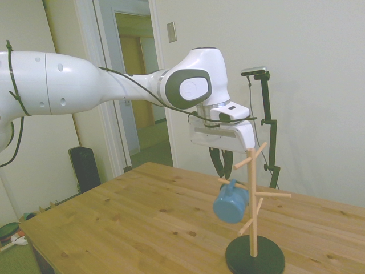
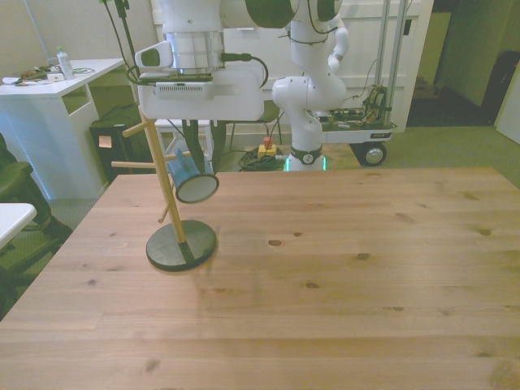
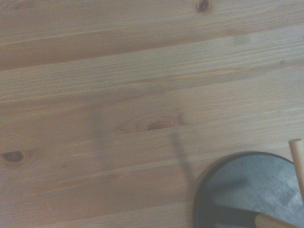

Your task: Hang the mug

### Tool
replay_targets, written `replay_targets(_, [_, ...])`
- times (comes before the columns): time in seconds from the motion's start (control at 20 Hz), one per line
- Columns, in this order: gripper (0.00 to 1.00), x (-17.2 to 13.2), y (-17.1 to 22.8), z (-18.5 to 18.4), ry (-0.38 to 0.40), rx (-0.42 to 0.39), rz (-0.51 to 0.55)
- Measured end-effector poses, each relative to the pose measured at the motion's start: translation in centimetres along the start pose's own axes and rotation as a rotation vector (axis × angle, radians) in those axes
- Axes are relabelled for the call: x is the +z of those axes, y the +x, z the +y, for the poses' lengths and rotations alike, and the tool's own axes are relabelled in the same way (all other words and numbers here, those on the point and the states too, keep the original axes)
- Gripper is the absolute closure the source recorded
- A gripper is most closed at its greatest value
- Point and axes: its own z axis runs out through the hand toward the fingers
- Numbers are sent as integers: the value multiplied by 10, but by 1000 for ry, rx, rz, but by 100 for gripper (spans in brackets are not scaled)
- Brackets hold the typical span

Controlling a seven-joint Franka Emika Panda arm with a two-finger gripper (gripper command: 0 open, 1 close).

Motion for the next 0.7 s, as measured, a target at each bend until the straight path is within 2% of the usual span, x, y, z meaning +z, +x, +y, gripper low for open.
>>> replay_targets(0.2, [0, -5, -2, 1, 6, -1, 4])
replay_targets(0.4, [0, -27, -14, 1, 29, -9, 25])
replay_targets(0.7, [0, -64, -73, -26, 57, -51, 75])
